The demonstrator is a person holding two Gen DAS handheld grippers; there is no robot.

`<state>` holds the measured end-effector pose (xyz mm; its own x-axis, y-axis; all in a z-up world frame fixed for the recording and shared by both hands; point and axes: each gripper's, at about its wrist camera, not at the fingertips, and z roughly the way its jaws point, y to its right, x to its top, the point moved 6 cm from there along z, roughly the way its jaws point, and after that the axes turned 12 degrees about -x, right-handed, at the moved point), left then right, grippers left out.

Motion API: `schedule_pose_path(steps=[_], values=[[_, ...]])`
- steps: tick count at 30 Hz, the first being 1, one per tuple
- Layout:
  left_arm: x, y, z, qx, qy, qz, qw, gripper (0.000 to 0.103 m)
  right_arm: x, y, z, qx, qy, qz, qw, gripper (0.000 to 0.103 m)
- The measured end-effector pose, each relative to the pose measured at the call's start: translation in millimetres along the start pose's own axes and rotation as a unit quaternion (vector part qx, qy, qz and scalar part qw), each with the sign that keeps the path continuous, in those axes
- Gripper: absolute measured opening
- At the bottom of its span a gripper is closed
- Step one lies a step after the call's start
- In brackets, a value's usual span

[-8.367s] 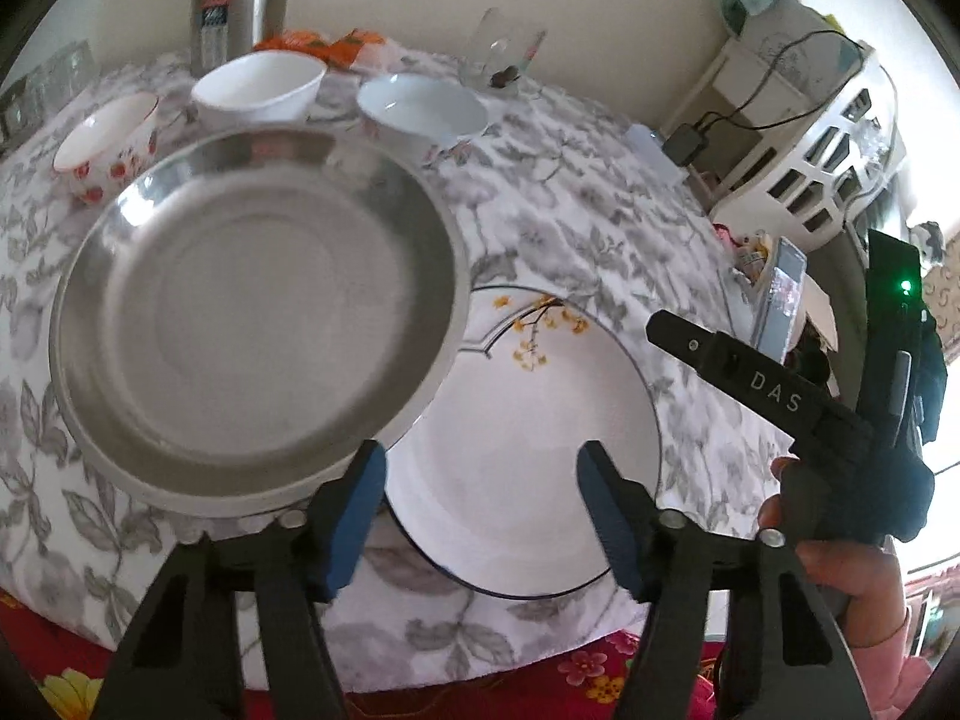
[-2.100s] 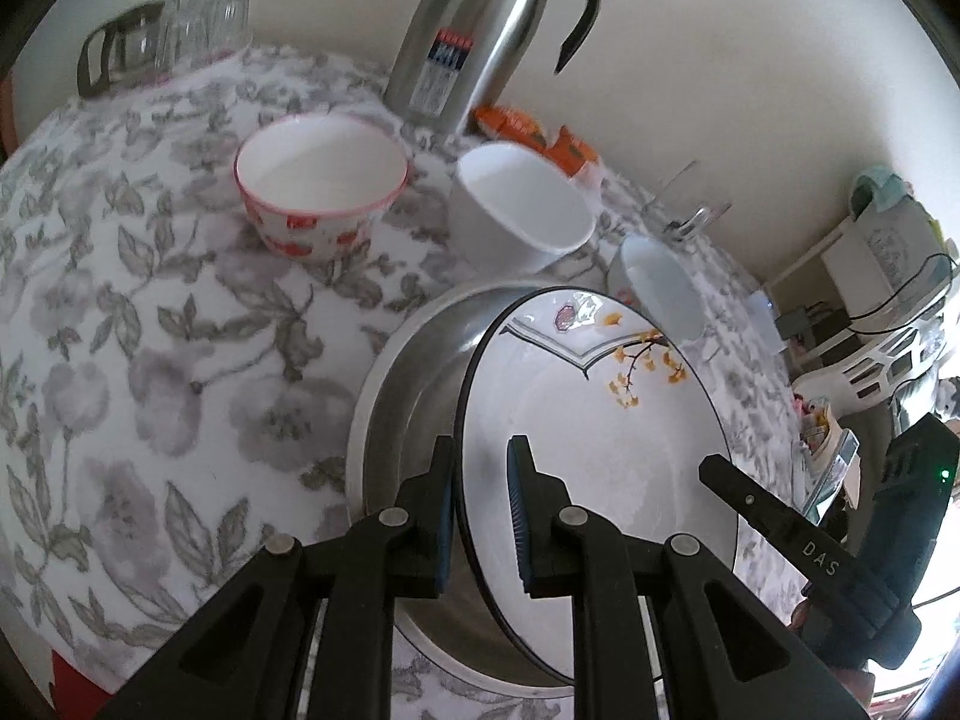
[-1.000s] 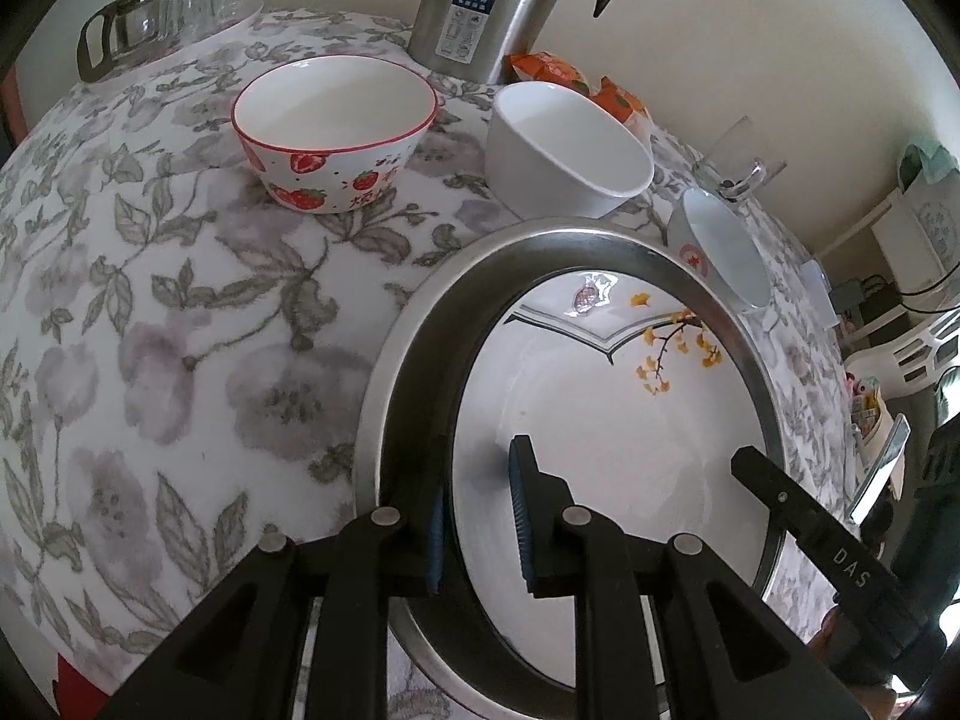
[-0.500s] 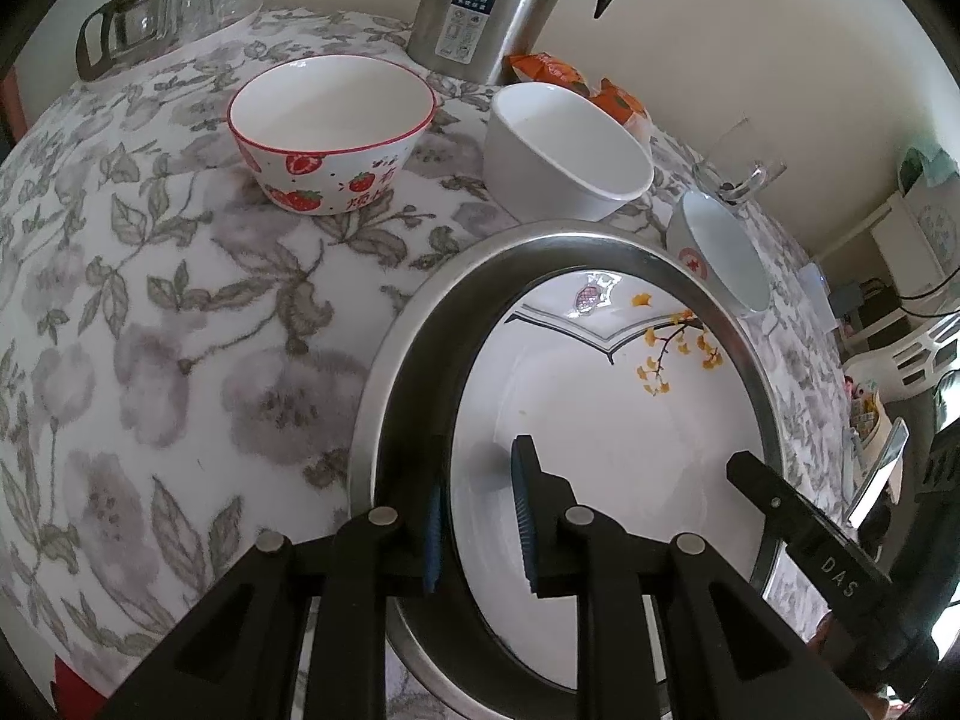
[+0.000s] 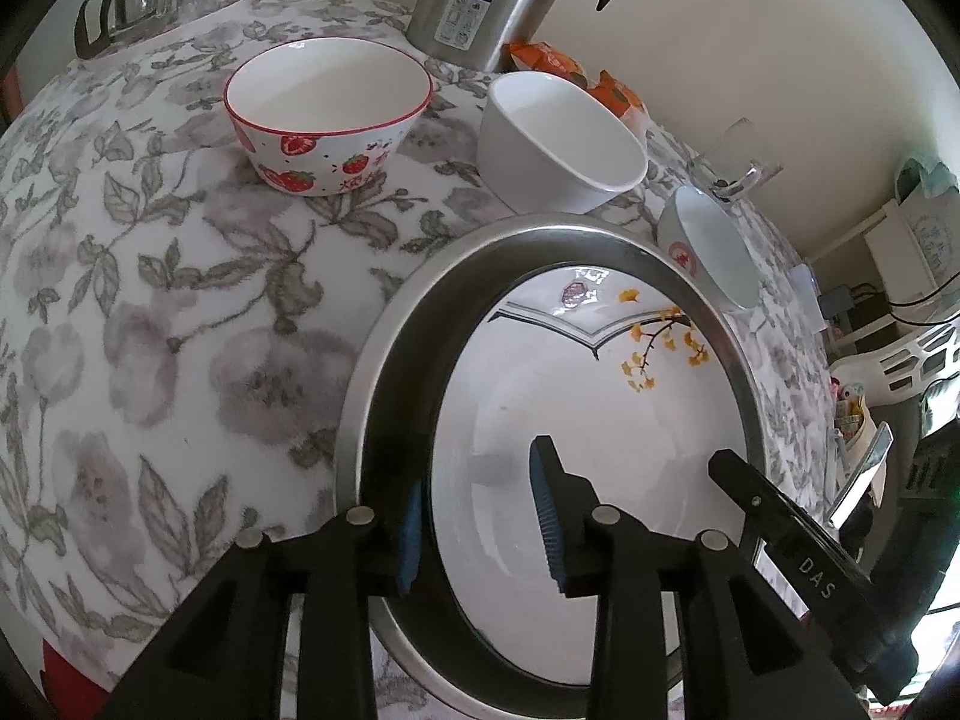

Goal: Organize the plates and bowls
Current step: 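Carry the yellow-blossom plate over the steel basin and lower it inside, then open the right gripper to release the plate in the basin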

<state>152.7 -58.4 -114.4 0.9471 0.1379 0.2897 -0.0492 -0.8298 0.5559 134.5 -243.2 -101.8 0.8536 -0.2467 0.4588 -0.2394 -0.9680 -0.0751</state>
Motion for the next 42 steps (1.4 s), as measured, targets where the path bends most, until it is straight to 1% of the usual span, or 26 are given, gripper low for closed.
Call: schedule_pose_path(steps=[7,14,18,24,25,27,29,31,32,35,39,42], values=[[-0.3,0.5,0.1,0.001,-0.004,-0.001,1.0,0.035,-0.1,0.1,0.0,-0.003,0.002,-0.006,1.0,0.019],[2.4,4.9,3.5,0.02,0.0,0.024,0.9995,0.037,0.2,-0.6,0.0,-0.011,0.005,-0.015,1.0,0.019],[3.8,4.3,1.4,0.02,0.0,0.022,0.9996,0.037,0.1,-0.9,-0.3,-0.012,0.006,-0.014,1.0,0.019],[4.2,6.6,-0.6,0.031,-0.008,0.031,0.999,0.037,0.2,-2.2,-0.2,-0.019,0.008,-0.021,1.0,0.019],[4.6,6.9,-1.8,0.032,-0.007,0.031,0.999,0.038,0.2,-2.0,-0.2,-0.021,0.009,-0.022,1.0,0.017],[6.6,8.3,-6.2,0.032,0.001,0.031,0.999,0.039,0.4,-0.7,-0.4,-0.02,0.009,-0.02,1.0,0.016],[11.8,12.2,-15.2,0.035,0.025,0.043,0.9982,0.048,0.8,-0.4,-0.7,-0.02,0.01,-0.02,1.0,0.016],[16.0,18.0,-25.3,0.038,0.045,0.059,0.9965,0.05,0.6,-0.7,-0.9,-0.022,0.011,-0.022,0.999,0.016],[16.8,20.0,-27.7,0.036,0.048,0.062,0.9963,0.05,0.3,-1.0,-1.0,-0.023,0.011,-0.024,0.999,0.016],[16.3,22.2,-29.4,0.024,0.047,0.059,0.9968,0.05,0.2,-0.9,-1.0,-0.023,0.011,-0.024,0.999,0.016],[15.7,16.8,-28.7,0.039,0.043,0.055,0.9968,0.05,0.9,0.0,-1.8,-0.018,0.01,-0.018,1.0,0.016],[14.9,14.1,-29.7,0.034,0.043,0.043,0.9975,0.05,2.5,1.0,-5.0,-0.015,0.014,-0.017,1.0,0.019]])
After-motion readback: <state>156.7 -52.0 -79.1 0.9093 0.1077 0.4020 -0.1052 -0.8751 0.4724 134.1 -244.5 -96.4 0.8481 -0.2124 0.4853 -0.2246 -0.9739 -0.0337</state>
